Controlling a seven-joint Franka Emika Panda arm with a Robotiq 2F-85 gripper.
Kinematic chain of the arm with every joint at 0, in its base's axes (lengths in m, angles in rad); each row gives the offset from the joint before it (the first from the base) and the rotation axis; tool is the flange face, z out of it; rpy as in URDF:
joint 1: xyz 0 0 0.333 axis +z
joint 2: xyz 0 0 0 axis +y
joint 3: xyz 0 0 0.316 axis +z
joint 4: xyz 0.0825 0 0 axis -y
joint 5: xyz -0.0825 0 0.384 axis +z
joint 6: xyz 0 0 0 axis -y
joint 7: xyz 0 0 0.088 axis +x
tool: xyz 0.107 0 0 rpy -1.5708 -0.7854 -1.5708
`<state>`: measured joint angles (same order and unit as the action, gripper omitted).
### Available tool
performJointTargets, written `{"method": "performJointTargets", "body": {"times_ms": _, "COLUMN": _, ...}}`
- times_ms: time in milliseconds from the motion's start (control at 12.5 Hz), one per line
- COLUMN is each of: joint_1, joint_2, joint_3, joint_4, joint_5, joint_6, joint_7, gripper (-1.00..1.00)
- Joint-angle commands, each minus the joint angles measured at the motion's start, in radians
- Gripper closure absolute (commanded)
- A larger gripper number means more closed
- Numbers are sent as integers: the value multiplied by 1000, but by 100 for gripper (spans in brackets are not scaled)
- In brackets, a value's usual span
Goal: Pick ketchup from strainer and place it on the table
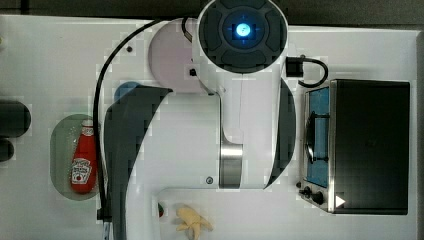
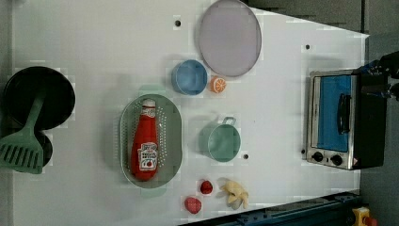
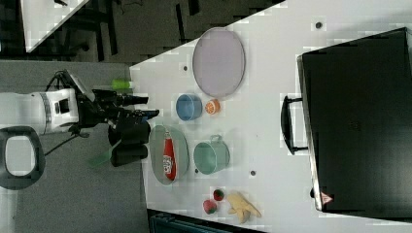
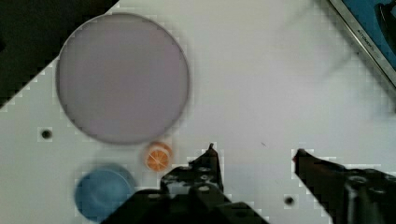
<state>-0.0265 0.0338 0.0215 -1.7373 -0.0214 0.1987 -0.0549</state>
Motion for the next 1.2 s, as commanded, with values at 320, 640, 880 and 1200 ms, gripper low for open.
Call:
{"method": "performJointTargets", "body": {"times_ms": 320, "joint_1": -78, "joint_2": -99, "joint_3": 137, "joint_4": -1, "joint_5": 41, "joint_6": -117, "joint_7": 15, "gripper": -100}}
{"method": "performJointTargets", "body": {"times_ms": 640, "joint_1": -37, "joint_2": -61, "joint_3": 314, "joint_4": 0, "joint_5": 40, "joint_6": -110, "joint_7": 17, "gripper": -100}}
{"method": "performJointTargets", "body": {"times_ms": 880, "joint_1": -19, "joint_2": -18, "joint_3": 465, "joint_4": -1, "joint_5": 40, "joint_6": -71, "joint_7": 22, "gripper": -100}}
{"method": "performJointTargets", "body": {"times_ms": 1200, "joint_1": 3, "joint_2": 77, "joint_3": 645, "joint_4": -27, "joint_5": 35, "joint_6": -47, "joint_7": 25, "gripper": -100}}
